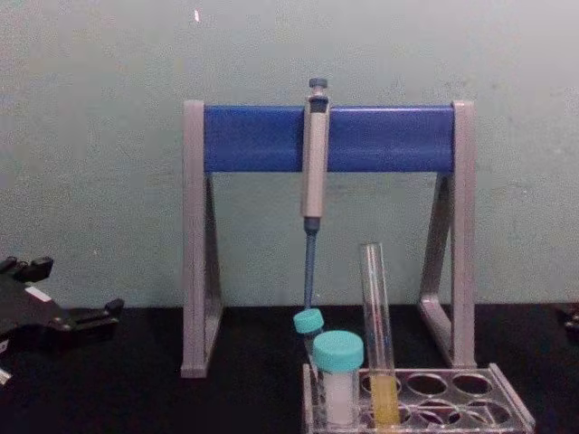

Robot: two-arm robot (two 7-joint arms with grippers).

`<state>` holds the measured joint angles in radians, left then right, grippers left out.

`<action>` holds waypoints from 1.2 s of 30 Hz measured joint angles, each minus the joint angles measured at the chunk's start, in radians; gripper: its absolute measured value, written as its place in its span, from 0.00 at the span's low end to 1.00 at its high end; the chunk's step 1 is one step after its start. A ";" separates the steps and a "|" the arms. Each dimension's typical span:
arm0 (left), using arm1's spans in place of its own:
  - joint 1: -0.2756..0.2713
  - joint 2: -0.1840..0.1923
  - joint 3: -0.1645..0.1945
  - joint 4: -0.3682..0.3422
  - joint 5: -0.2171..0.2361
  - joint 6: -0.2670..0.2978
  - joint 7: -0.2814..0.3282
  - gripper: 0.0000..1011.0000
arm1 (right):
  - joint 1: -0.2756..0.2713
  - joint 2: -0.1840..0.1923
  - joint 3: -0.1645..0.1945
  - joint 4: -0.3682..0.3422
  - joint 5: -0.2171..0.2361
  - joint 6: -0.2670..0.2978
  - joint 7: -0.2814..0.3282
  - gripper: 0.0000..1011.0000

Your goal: Pick up the test tube from the test tube rack, shake it, then place it back into the test tube rack.

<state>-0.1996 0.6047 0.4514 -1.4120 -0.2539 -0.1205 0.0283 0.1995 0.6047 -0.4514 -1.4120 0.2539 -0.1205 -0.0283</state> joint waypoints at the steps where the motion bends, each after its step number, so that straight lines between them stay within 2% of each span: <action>1: 0.000 0.000 0.000 0.000 0.000 0.000 0.000 0.99 | 0.000 0.000 0.000 0.000 0.000 0.000 0.000 0.99; 36: 0.000 0.000 0.000 0.000 0.000 0.000 0.000 0.99 | 0.000 0.000 0.000 0.000 0.000 0.000 0.000 0.99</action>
<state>-0.1995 0.6047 0.4514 -1.4120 -0.2539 -0.1205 0.0283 0.1995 0.6047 -0.4514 -1.4120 0.2539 -0.1205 -0.0283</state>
